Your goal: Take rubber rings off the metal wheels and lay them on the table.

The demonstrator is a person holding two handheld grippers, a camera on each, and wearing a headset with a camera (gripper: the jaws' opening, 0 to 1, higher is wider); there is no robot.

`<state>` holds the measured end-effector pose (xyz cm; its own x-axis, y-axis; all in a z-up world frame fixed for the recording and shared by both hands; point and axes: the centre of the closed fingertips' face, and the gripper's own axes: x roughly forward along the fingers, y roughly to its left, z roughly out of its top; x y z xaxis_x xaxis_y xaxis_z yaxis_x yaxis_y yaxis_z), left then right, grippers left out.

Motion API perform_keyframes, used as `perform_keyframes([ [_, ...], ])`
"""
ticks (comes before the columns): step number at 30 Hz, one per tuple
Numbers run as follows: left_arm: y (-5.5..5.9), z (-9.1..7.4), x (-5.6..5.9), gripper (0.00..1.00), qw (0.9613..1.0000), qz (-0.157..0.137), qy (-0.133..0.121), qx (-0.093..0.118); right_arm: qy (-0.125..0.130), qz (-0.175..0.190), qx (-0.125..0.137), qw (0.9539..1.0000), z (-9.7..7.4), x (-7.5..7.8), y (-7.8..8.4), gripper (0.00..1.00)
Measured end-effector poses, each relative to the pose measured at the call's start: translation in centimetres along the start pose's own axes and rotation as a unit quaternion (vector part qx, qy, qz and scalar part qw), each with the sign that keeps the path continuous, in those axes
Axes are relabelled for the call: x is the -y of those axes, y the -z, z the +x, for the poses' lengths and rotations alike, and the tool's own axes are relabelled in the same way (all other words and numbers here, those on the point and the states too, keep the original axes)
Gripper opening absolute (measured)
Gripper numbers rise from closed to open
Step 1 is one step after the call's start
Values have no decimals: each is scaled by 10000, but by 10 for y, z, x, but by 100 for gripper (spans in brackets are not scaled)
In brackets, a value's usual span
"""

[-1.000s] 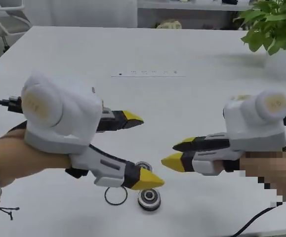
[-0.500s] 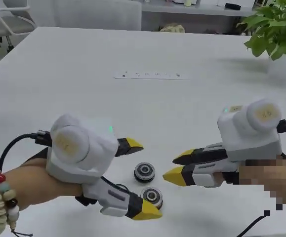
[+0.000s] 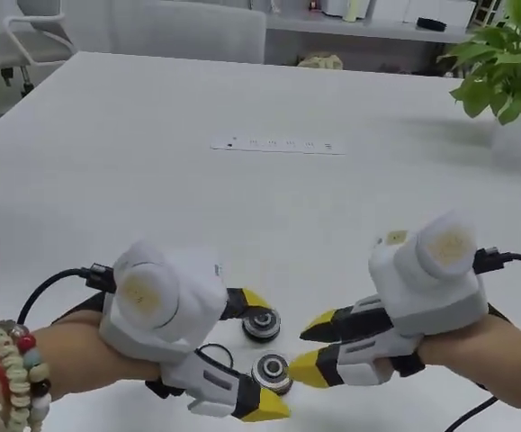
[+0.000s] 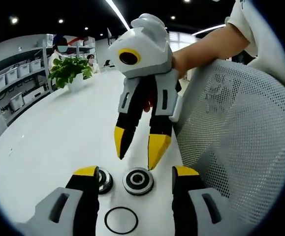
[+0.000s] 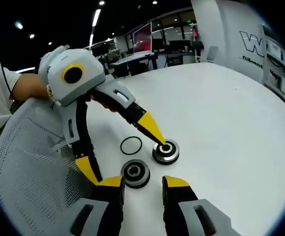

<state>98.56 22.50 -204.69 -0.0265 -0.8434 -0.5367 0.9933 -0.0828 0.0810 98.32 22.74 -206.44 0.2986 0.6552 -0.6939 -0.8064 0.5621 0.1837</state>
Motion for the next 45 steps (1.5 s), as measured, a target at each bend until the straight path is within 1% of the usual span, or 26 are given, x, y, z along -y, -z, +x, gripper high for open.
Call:
perform_keyframes([
  [2,1,-2,-3,42,10000,-87,-14,35,15,-99,-89,9999,3,-1,3,27],
  [4,2,-3,-4,34,9999,-88,-30,39,86,-199,-112,9997,5,0,3,24],
  [6,5,-2,-5,34,9999,-95,-102,27,82,-266,-139,9995,7,-3,4,22],
  [7,8,-1,-3,34,9999,-72,-70,-32,56,-314,-47,9995,9,-4,1,21],
  [9,10,-1,-2,32,10000,-30,-26,-85,69,-349,-76,9993,10,-5,1,20],
  [12,10,-2,-1,30,9999,-94,3,-45,78,-317,-114,9994,8,-2,1,21],
  [15,8,-2,-1,26,9998,-198,38,21,-8,-131,-86,9999,4,-1,3,19],
  [16,9,-2,-1,23,9998,-202,35,15,34,-149,-117,9998,5,0,4,20],
  [17,10,-2,-1,21,9998,-184,23,-2,51,-173,-152,9997,6,0,6,22],
  [18,12,-1,-1,17,9999,-151,34,-38,-3,-171,-127,9998,6,-2,5,23],
  [20,15,1,0,15,9998,-147,46,-98,-76,-180,-200,9996,9,-7,8,24],
  [21,19,2,-1,13,9996,-193,6,-185,-91,-333,-309,9989,12,-9,11,24],
  [22,16,3,-1,13,9995,-320,-5,-78,-91,-377,-333,9987,13,-11,12,24],
  [25,16,2,0,12,9999,-118,20,-79,-82,-415,-353,9985,16,-12,13,26],
  [26,16,2,0,12,9998,-167,28,-78,-9,-432,-270,9987,16,-9,10,26],
  [28,16,2,0,12,9998,-160,30,-65,20,-414,-229,9989,17,-8,8,26],
  [31,16,2,0,12,9999,-150,37,-14,59,-454,-324,9984,19,-5,13,24],
  [32,16,2,1,11,9999,-126,60,11,44,-597,-265,9979,18,-4,11,24],
  [34,15,2,4,8,9998,-135,132,102,2,-453,-290,9986,18,-6,13,22],
  [38,14,0,4,8,9998,-144,115,124,-21,-507,-271,9983,16,-4,12,20],
  [39,14,0,4,8,9997,-148,115,125,-31,-556,-288,9980,15,-5,13,18],
  [40,15,0,4,8,9997,-149,115,125,62,-660,-425,9969,14,-1,17,15],
  [41,15,0,4,8,9997,-149,111,127,8,-667,-393,9970,14,-4,16,12],
  [42,15,0,4,8,9997,-150,111,130,9,-727,-469,9963,13,-3,18,9],
  [44,16,0,4,8,9997,-150,111,153,72,-930,-501,9944,12,-2,18,2],
  [45,16,0,4,8,9997,-160,111,166,75,-925,-502,9944,12,-2,18,2],
])
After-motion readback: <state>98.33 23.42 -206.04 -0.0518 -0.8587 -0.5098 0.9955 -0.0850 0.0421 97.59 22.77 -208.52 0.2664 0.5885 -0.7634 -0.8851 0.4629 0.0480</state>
